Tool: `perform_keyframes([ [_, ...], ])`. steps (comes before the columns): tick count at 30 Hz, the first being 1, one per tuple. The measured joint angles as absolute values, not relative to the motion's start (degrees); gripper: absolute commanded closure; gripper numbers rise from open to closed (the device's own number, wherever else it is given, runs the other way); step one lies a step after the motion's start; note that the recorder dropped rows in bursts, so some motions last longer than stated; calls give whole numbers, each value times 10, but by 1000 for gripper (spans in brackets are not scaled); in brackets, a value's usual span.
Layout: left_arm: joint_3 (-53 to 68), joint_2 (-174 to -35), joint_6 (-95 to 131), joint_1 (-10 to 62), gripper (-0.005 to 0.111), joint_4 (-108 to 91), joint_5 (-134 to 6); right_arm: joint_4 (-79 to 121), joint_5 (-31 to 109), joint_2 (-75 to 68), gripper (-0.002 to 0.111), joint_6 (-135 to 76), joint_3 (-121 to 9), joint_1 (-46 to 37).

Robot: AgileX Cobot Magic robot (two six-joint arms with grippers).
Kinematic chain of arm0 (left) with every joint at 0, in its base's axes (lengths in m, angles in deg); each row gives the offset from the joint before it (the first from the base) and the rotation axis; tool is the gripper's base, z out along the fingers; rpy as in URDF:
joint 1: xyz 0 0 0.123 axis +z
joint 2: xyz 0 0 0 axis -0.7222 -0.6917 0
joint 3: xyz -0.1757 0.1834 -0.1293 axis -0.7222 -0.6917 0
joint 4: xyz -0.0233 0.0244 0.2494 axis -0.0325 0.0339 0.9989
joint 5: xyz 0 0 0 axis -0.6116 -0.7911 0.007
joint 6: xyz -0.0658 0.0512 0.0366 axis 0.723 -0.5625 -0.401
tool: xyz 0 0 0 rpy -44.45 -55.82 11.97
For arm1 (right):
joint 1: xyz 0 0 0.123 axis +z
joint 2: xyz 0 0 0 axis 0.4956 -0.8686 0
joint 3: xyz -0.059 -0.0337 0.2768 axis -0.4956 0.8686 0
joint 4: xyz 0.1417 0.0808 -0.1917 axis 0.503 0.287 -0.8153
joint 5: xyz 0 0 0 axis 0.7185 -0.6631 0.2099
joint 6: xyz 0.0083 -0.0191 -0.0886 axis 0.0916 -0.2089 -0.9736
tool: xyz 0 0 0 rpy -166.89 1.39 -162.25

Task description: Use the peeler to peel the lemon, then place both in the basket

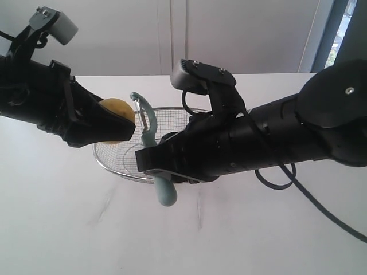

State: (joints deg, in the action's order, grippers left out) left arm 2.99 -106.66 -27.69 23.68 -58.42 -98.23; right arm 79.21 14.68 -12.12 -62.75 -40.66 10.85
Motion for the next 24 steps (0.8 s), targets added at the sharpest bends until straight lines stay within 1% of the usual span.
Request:
perform_keyframes([
  [7,30,-1067,-278,237,107,-586,-982,800,149,-163,108,-626,-407,108],
  [24,30,-1067,-278,237,107,-587,-979,842,130,-165,108,-632,-407,108],
])
